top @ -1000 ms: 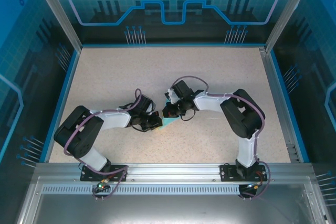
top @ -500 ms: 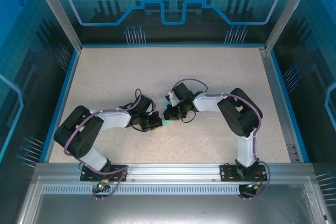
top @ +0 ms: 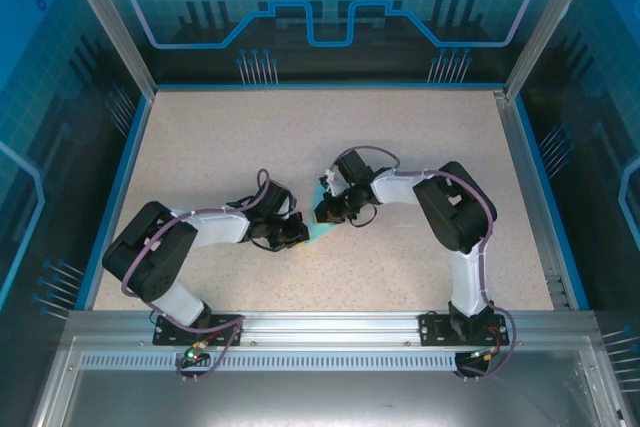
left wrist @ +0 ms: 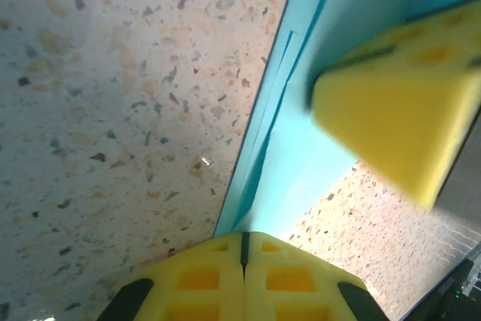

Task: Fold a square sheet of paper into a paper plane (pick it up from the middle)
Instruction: Fourth fold the wing at the center of the table.

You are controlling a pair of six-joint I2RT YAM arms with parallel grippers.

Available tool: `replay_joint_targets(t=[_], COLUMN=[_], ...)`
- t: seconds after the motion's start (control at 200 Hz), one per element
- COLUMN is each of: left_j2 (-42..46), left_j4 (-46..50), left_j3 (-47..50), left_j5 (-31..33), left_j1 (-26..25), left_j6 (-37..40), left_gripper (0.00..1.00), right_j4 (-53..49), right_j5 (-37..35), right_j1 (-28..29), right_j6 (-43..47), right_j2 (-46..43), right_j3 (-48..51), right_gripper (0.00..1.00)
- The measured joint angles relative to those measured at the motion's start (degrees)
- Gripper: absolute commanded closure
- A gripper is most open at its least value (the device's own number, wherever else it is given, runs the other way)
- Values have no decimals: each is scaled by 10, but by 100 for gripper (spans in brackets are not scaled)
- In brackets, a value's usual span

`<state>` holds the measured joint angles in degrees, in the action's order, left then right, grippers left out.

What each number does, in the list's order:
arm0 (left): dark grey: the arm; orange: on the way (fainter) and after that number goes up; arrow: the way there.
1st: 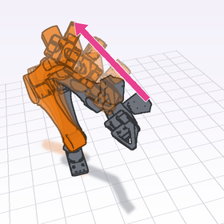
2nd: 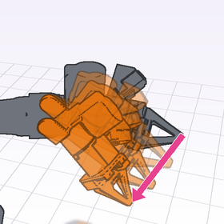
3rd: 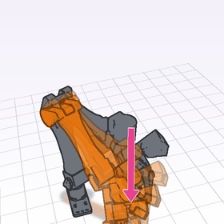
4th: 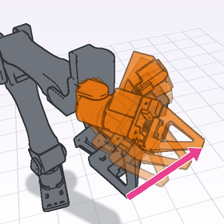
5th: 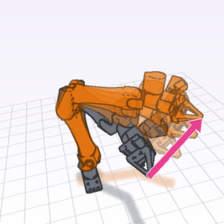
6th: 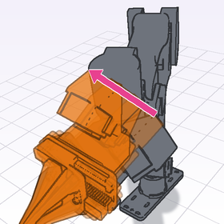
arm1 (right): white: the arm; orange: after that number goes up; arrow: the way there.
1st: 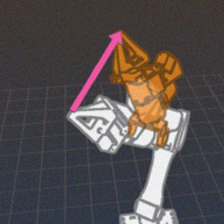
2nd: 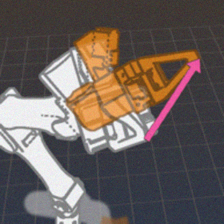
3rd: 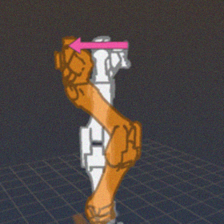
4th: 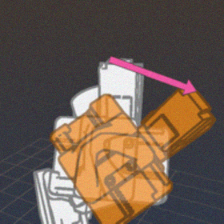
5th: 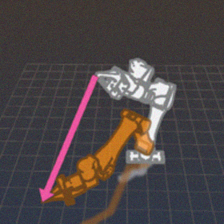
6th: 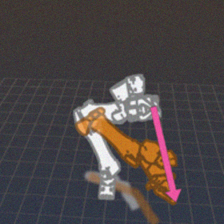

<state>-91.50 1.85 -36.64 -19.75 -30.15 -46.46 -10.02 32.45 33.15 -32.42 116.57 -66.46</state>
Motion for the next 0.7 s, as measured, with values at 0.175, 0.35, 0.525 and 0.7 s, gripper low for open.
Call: replay_joint_targets(t=[0.175, 0.35, 0.525, 0.7], left_j2=[0, 0, 0, 0], left_j4=[0, 0, 1, 1], left_j3=[0, 0, 0, 0], left_j5=[0, 0, 0, 0], left_j1=[0, 0, 0, 0], left_j6=[0, 0, 0, 0], left_gripper=[100, 100, 100, 100], right_j4=[-12, -31, -46, -59], right_j5=[3, -8, -21, -63], right_j1=[-49, -75, -89, -103], right_j6=[15, 26, 29, 29], right_j2=[17, 27, 33, 32], right_j3=[-29, -53, -71, -87], right_gripper=[98, 98, 98, 97])
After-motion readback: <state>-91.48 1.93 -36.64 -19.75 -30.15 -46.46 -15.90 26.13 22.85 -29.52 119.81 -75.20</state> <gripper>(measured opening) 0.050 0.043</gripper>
